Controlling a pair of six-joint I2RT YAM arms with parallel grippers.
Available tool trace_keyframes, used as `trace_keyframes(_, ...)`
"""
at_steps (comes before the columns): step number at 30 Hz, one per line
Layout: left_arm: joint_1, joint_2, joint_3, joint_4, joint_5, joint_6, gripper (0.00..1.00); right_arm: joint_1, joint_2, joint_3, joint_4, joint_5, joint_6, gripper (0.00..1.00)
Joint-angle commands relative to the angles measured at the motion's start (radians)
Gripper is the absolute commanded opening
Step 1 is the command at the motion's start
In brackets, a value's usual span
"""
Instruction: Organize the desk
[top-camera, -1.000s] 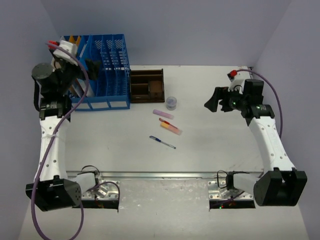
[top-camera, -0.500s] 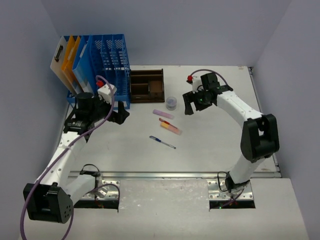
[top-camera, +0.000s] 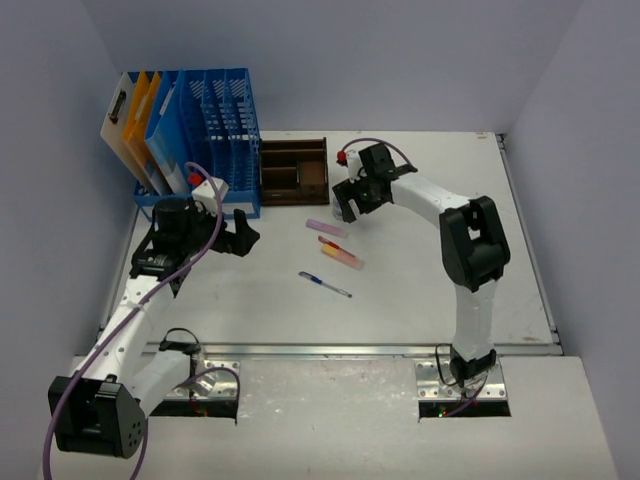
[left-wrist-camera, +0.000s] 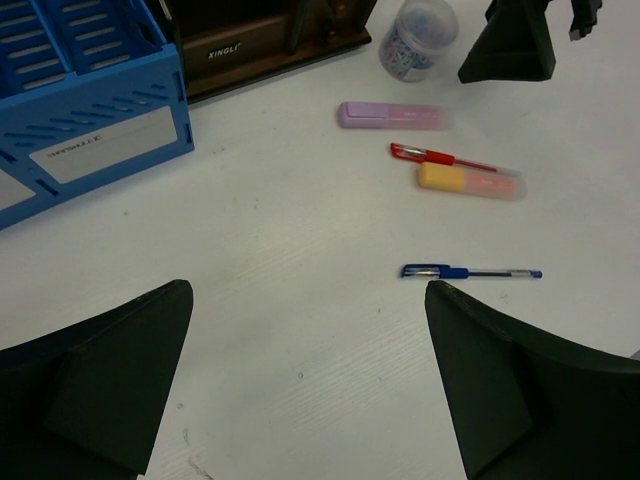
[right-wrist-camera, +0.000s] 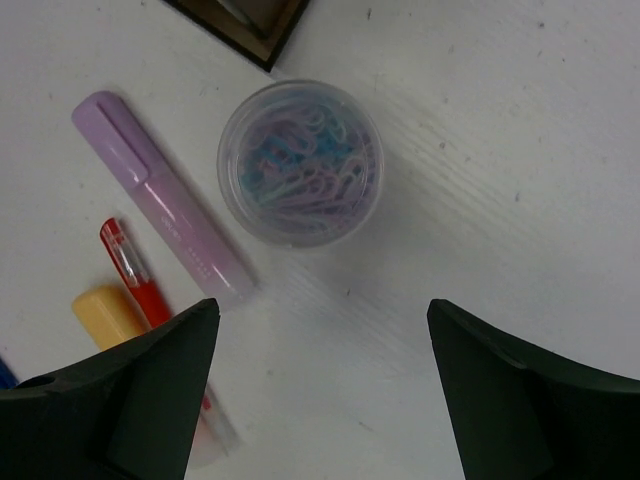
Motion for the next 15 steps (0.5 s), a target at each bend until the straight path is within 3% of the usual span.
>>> trace_keyframes(1,0.005,-0.022,-0.003,0.074,-0.003,-0.028,1.00,0.010,0.053,0.093,0.083,0.036,-0.035,0.86)
trace_keyframes(8,0.005,-0.017,0.000,0.077,-0.007,-0.026,1.00,0.018,0.148,0.179,0.107,0.045,-0.020,0.90)
trace_keyframes(15,0.005,-0.017,-0.011,0.095,-0.009,-0.026,1.00,0.019,0.172,0.194,0.141,0.045,-0.020,0.83)
